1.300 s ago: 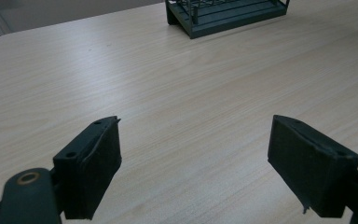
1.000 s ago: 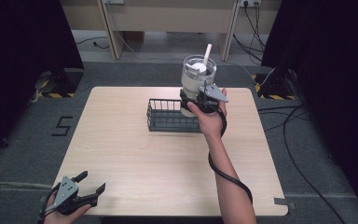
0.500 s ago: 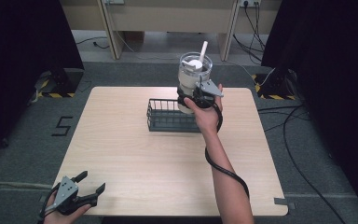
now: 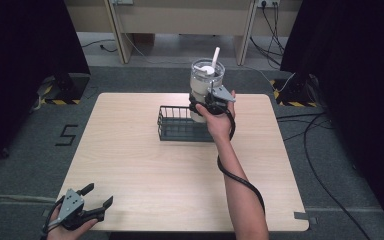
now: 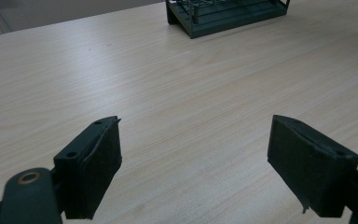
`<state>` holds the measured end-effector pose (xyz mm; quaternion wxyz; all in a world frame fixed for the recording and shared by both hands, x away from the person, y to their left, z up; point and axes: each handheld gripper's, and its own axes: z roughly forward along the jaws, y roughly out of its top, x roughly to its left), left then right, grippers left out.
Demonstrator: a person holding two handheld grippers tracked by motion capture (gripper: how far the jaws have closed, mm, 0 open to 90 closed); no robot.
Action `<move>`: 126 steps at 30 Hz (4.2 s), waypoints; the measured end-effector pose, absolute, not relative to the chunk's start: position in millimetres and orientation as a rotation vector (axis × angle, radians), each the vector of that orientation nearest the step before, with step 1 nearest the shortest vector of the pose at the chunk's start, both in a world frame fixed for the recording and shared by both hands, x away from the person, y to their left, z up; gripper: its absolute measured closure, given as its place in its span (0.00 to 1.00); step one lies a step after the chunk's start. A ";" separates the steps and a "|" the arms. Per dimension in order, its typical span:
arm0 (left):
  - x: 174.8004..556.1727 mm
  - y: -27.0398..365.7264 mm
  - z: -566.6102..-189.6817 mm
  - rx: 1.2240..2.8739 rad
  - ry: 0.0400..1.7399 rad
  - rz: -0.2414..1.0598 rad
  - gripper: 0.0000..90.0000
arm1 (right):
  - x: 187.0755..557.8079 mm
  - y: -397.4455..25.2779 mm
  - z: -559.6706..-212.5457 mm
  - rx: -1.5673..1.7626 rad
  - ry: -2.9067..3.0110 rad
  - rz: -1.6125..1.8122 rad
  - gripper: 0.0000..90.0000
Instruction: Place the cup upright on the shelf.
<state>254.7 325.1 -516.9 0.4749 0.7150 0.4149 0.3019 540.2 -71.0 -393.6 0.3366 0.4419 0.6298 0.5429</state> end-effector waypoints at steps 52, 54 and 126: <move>254.3 324.0 -517.2 1.762 0.992 0.728 0.19 | 547.6 -67.4 -442.6 1.169 1.701 1.286 0.12; 254.3 323.5 -517.2 1.762 0.990 0.730 0.19 | 546.9 -67.8 -443.0 1.164 1.701 1.286 0.12; 249.6 320.8 -513.3 1.771 0.955 0.763 0.19 | 428.7 -147.0 -438.2 1.197 1.695 1.263 0.11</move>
